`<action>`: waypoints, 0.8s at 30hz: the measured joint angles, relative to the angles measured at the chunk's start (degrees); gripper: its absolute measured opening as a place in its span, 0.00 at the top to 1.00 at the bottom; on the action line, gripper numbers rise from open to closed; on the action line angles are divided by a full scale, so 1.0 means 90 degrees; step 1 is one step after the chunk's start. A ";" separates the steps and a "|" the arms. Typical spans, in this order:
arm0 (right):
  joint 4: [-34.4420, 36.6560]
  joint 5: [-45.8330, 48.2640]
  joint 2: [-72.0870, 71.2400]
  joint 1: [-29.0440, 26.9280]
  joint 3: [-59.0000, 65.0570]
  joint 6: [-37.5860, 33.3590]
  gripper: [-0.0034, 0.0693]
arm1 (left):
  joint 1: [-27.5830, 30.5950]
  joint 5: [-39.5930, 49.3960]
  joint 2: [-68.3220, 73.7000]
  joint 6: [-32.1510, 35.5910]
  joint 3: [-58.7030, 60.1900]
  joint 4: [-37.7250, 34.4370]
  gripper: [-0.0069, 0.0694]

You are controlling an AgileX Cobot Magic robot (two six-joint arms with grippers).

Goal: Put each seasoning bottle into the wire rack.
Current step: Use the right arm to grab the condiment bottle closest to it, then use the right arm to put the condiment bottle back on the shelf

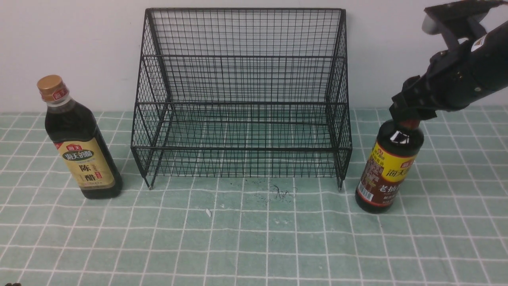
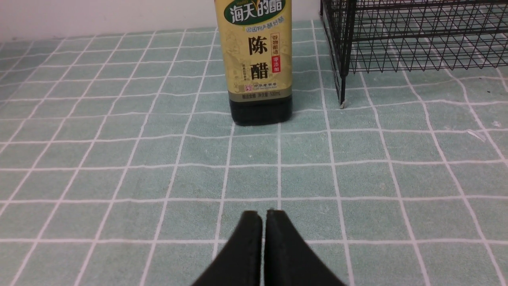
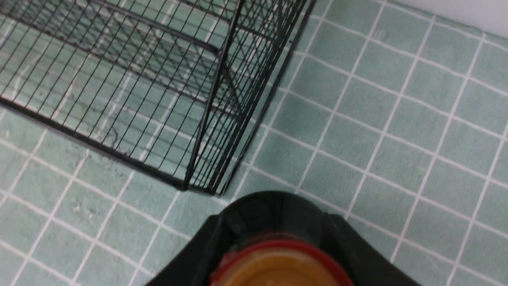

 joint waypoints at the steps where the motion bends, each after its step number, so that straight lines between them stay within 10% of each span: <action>1: 0.0000 0.0218 -0.0026 0.0006 -0.0095 0.0016 0.57 | 0.0000 0.0000 0.0000 0.0000 0.0000 0.0000 0.92; 11: -0.0097 0.1598 -0.0650 0.0498 -0.1861 0.0034 0.57 | 0.0000 0.0000 0.0000 0.0000 0.0000 0.0000 0.92; 24: 0.0127 0.0218 0.0128 0.1508 -0.3219 0.0050 0.57 | 0.0000 0.0000 0.0000 0.0000 0.0000 0.0000 0.92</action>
